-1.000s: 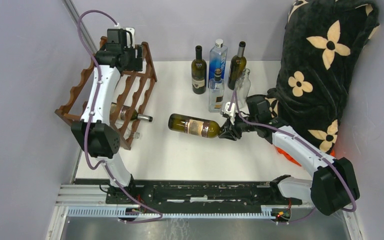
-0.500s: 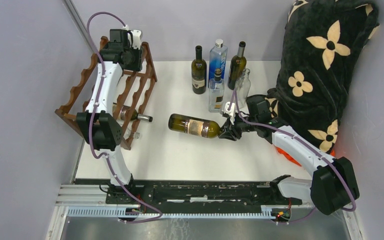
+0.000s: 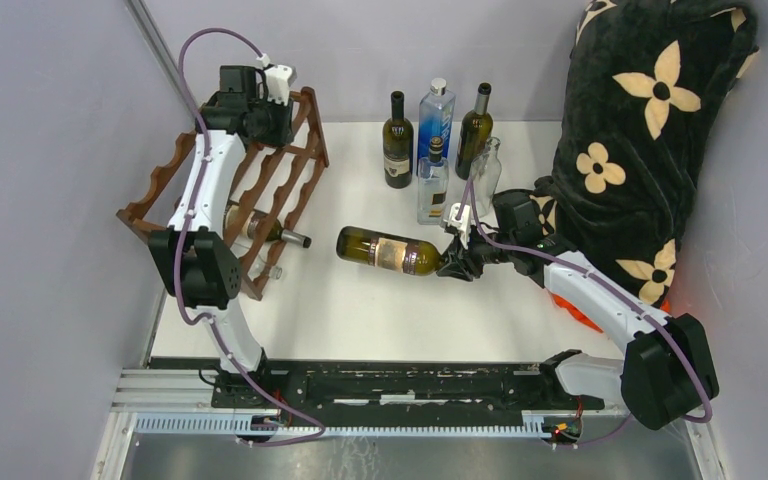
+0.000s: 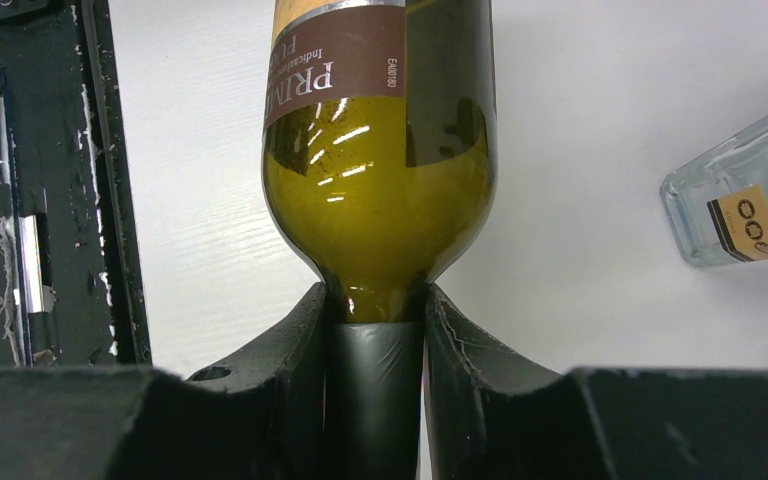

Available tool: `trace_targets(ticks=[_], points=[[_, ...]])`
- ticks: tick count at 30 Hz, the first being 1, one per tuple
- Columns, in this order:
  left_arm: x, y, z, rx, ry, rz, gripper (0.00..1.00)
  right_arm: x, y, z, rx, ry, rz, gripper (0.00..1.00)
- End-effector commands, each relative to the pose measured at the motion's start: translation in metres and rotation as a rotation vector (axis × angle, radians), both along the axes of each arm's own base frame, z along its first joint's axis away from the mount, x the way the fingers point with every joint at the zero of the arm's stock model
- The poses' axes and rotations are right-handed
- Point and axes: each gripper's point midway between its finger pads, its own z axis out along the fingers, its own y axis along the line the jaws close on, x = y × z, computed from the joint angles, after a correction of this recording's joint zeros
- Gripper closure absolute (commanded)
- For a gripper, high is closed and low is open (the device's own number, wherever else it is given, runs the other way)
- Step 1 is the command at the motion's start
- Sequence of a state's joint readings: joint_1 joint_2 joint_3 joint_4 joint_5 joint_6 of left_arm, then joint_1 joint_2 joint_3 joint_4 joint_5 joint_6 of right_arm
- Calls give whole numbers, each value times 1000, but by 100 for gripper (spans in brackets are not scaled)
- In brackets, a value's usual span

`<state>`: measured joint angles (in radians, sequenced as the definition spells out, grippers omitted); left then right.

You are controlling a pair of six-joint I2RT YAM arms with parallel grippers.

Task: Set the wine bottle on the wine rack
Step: Adjust the wine rack at the center of the board.

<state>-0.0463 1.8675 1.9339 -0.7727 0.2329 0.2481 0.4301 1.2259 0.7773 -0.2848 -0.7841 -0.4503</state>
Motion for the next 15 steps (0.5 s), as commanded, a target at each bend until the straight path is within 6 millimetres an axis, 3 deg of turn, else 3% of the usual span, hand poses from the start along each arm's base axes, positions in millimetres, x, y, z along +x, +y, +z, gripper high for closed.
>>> trace_targets(ticks=[1,8,15], points=[[-21,-60,30,-52,-84,-227,71,20,19,54,125,-173,37,100],[-38,-81,28,-66,-74,-304,71,30,22,49,130,-164,-58,100],[-44,-83,26,-86,-64,-282,69,36,39,39,137,-146,-120,100]])
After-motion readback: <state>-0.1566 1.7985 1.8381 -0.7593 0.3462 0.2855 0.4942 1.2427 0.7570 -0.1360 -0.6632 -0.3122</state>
